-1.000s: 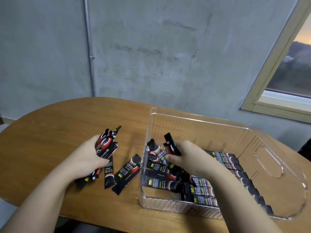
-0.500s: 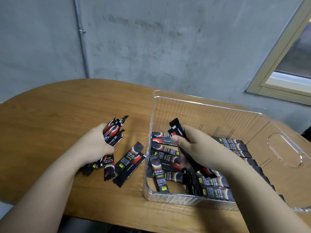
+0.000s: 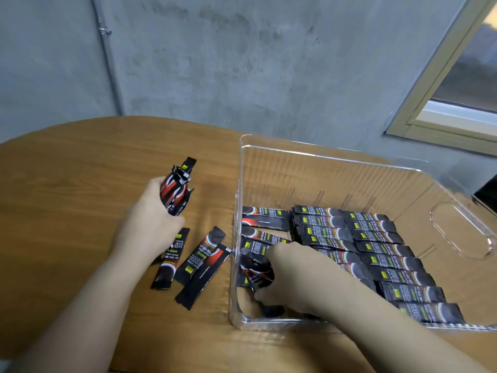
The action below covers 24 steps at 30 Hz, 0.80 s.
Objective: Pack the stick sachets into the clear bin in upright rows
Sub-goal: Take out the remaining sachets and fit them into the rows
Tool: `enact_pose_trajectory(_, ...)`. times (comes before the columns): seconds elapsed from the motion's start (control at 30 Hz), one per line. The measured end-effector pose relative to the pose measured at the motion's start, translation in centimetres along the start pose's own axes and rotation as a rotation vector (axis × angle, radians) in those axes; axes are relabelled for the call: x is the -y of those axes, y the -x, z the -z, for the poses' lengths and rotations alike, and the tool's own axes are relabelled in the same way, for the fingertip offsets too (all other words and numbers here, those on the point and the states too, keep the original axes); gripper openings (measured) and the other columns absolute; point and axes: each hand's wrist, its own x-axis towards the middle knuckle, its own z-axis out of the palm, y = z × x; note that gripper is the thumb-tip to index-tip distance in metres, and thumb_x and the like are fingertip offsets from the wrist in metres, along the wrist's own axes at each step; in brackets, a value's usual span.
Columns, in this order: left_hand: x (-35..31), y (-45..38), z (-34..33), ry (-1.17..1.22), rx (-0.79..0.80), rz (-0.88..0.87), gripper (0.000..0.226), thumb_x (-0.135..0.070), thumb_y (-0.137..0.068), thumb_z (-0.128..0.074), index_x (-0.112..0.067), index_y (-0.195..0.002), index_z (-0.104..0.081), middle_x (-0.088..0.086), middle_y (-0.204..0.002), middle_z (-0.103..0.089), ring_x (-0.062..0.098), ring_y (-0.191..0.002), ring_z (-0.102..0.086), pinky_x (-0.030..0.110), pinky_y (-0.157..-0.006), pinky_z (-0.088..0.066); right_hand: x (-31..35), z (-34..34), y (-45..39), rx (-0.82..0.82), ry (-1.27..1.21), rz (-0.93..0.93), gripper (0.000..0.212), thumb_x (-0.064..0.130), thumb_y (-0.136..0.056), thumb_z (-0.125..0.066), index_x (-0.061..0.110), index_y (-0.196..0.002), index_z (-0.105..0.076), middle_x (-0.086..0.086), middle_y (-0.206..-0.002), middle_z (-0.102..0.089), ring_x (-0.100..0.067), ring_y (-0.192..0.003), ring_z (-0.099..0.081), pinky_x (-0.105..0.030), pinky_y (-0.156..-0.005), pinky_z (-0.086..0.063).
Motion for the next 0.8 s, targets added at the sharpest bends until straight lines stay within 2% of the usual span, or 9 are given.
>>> enact_pose_trajectory(0.17,0.0,-0.9,-0.2,-0.111,0.058,0.008,0.065,-0.01,-0.076,-0.065,-0.034,-0.13,-0.037,-0.005,-0.084,-0.057,0.022,-0.073,-0.057,0.036,-0.068,-0.05,-0.2,-0.2,-0.1,-0.049,0.056,0.018,0.019,0.027,-0.078,-0.06,0.015,-0.077,-0.045,0.001,-0.07,-0.043,-0.028,-0.072,-0.049,-0.028,-0.048,-0.032)
enact_pose_trajectory(0.3,-0.1,-1.4,-0.4,-0.205,0.114,0.005,0.065,-0.012,-0.075,-0.066,-0.031,-0.13,-0.038,0.001,-0.083,-0.059,0.027,-0.075,-0.06,0.041,-0.073,-0.054,-0.7,-1.1,-0.6,-0.126,0.051,0.016,0.017,0.017,-0.08,-0.053,0.017,-0.076,-0.037,-0.003,-0.086,-0.045,-0.031,-0.083,-0.052,-0.032,-0.062,-0.035)
enact_pose_trajectory(0.4,-0.1,-1.5,-0.5,-0.219,0.109,0.004,0.065,-0.012,-0.075,-0.067,-0.03,-0.131,-0.038,0.001,-0.082,-0.059,0.027,-0.075,-0.06,0.04,-0.073,-0.054,-0.9,-1.6,-0.7,-0.143,0.014,0.017,0.014,0.02,-0.08,-0.055,0.018,-0.085,-0.041,-0.004,-0.095,-0.048,-0.03,-0.092,-0.056,-0.032,-0.065,-0.038)
enact_pose_trajectory(0.53,-0.2,-1.5,-0.6,-0.241,0.104,-0.002,0.065,-0.013,-0.076,-0.068,-0.027,-0.132,-0.038,0.0,-0.081,-0.058,0.027,-0.074,-0.06,0.039,-0.072,-0.054,-0.8,-1.4,-0.3,-0.163,0.019,0.009,0.026,0.031,-0.081,-0.062,0.019,-0.099,-0.047,-0.002,-0.104,-0.057,-0.029,-0.097,-0.058,-0.032,-0.067,-0.04)
enact_pose_trajectory(0.63,-0.1,-1.5,-0.6,-0.245,0.102,-0.01,0.066,-0.012,-0.074,-0.069,-0.027,-0.131,-0.039,0.001,-0.083,-0.059,0.028,-0.076,-0.06,0.04,-0.073,-0.054,-0.9,-1.3,0.0,-0.177,0.036,0.035,0.02,0.025,-0.08,-0.059,0.018,-0.095,-0.048,-0.004,-0.097,-0.059,-0.03,-0.089,-0.059,-0.032,-0.062,-0.04)
enact_pose_trajectory(0.73,-0.1,-1.5,-0.6,-0.245,0.098,-0.013,0.065,-0.012,-0.074,-0.069,-0.026,-0.131,-0.039,0.001,-0.082,-0.059,0.028,-0.076,-0.059,0.039,-0.072,-0.053,-1.3,-1.1,0.1,-0.111,0.025,0.075,0.012,0.021,-0.076,-0.059,0.017,-0.082,-0.049,0.0,-0.075,-0.051,-0.029,-0.076,-0.055,-0.029,-0.05,-0.035)
enact_pose_trajectory(0.8,-0.2,-1.5,-0.6,-0.255,0.103,-0.011,0.066,-0.013,-0.075,-0.069,-0.026,-0.132,-0.039,0.002,-0.083,-0.059,0.028,-0.076,-0.059,0.039,-0.072,-0.054,-1.5,-1.0,0.2,-0.057,0.008,0.09,0.013,0.018,-0.075,-0.059,0.017,-0.073,-0.046,0.001,-0.065,-0.045,-0.026,-0.067,-0.05,-0.028,-0.047,-0.032)
